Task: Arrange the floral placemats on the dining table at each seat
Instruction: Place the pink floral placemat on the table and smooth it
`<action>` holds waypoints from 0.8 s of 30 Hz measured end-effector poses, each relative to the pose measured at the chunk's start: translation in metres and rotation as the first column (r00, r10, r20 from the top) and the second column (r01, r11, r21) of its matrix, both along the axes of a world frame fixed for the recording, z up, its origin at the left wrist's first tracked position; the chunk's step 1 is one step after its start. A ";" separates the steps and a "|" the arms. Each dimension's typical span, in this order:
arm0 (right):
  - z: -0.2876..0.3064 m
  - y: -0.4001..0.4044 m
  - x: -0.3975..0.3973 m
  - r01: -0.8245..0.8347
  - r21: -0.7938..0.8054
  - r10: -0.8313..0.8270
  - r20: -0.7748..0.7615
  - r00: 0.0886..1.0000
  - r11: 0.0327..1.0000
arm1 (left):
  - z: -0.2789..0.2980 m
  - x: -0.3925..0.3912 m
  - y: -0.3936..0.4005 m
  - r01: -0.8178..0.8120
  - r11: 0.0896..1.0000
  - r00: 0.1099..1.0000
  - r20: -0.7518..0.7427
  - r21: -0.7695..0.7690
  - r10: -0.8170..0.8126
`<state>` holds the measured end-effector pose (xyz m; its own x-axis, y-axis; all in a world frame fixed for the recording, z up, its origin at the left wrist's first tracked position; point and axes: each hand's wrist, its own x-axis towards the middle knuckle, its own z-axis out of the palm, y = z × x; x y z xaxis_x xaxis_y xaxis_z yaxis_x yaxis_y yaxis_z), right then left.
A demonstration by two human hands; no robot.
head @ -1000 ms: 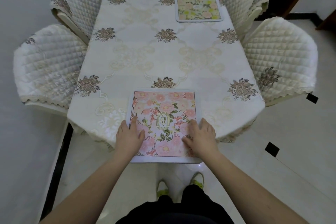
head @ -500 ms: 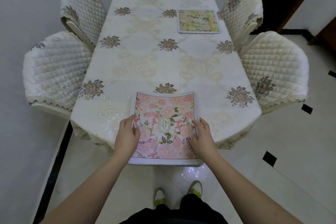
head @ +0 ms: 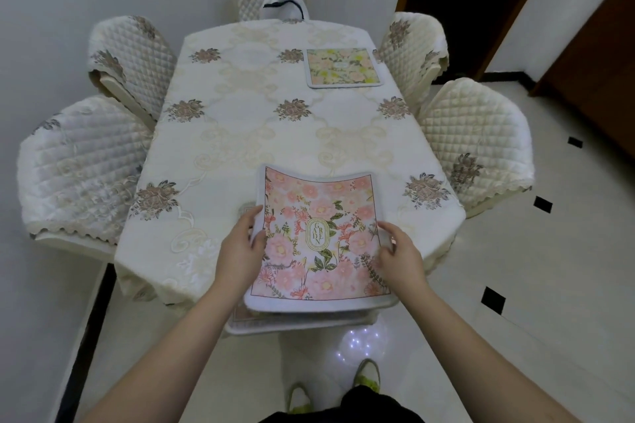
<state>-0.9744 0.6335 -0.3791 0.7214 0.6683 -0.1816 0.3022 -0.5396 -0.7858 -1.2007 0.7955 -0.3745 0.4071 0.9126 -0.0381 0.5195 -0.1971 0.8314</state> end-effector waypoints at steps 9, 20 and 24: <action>0.021 -0.038 0.037 0.181 0.102 -0.177 -0.045 0.983 0.978 | 0.025 0.053 -0.007 0.094 0.994 0.994 0.047 0.048 -0.096; 0.018 -0.093 0.105 0.262 0.121 -0.247 -0.129 0.960 0.957 | 0.037 0.135 -0.048 0.163 0.985 0.987 -0.010 0.055 -0.163; 0.013 -0.117 0.143 0.249 0.105 -0.231 -0.162 0.959 0.963 | 0.039 0.170 -0.065 0.167 0.984 0.985 -0.047 0.055 -0.164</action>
